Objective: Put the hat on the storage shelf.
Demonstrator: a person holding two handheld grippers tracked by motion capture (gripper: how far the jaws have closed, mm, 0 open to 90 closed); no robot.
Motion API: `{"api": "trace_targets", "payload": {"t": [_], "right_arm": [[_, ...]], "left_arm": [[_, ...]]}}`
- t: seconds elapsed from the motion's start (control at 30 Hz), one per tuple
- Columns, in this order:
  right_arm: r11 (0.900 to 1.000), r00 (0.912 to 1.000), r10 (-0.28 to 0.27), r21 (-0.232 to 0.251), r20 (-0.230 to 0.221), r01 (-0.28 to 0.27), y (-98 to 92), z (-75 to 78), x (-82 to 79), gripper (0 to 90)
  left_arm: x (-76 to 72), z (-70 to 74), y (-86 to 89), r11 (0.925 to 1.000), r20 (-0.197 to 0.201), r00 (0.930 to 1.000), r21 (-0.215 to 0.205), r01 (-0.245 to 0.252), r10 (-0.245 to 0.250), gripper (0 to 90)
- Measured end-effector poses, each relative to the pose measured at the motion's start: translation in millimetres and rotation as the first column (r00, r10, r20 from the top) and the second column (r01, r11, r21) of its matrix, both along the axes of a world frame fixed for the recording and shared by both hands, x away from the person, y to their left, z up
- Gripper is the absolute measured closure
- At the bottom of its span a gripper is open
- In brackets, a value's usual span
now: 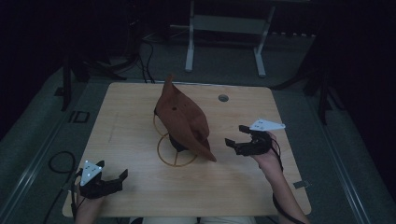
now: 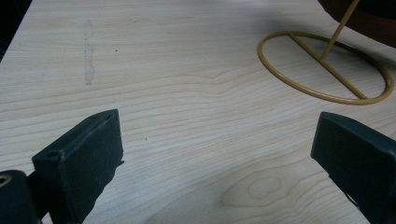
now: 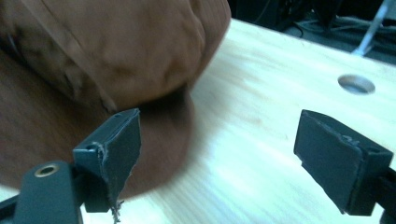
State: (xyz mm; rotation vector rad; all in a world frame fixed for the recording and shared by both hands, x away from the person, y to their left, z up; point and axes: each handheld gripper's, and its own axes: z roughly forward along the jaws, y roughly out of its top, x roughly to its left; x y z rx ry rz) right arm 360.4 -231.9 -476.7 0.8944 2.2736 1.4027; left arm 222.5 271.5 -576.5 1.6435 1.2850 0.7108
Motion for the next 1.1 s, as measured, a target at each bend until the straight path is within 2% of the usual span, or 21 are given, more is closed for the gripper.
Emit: {"api": "trace_targets", "payload": {"t": [0.1, 0.3, 0.37, 0.5, 0.63, 0.8, 1.1], "right_arm": [[1.0, 0.9999, -0.009, -0.025, -0.006, 0.009, -6.2, -10.9, -3.0, 14.8], [1.0, 0.9997, -0.02, -0.017, -0.014, 0.02, -19.3, -29.8, -11.7, 14.8], [0.999, 0.9994, -0.032, -0.031, -0.016, 0.031, -23.0, -36.0, -14.7, 14.8], [0.998, 0.9982, -0.049, -0.03, -0.033, 0.048, -31.3, -47.5, -19.6, 14.8], [0.998, 0.9981, -0.048, -0.043, -0.039, 0.046, -39.5, -57.6, -25.0, 14.7], [0.997, 0.9976, -0.061, -0.051, -0.035, 0.059, -52.4, -65.7, -33.5, 14.7], [0.994, 0.9938, -0.095, -0.053, -0.058, 0.092, -73.2, -75.0, -46.5, 14.3]], "left_arm": [[0.2, -0.3, -0.5, 1.0, 0.001, 1.0, 0.001, 0.0, 0.0, 2.9], [0.8, -0.6, -0.4, 1.0, -0.005, 1.0, 0.006, -0.003, 0.003, 2.9], [0.7, -0.4, 0.0, 1.0, -0.005, 1.0, 0.002, -0.004, 0.004, 2.9], [0.8, -0.7, -0.4, 1.0, -0.007, 1.0, 0.001, 0.002, -0.002, 2.9], [1.1, -0.7, -0.7, 1.0, -0.01, 0.9999, 0.003, 0.007, -0.007, 2.9], [1.0, -0.7, -0.6, 1.0, -0.009, 0.9999, 0.001, 0.005, -0.005, 2.9], [1.1, -0.8, -1.0, 1.0, -0.009, 0.9999, 0.002, 0.008, -0.008, 2.9]]}}
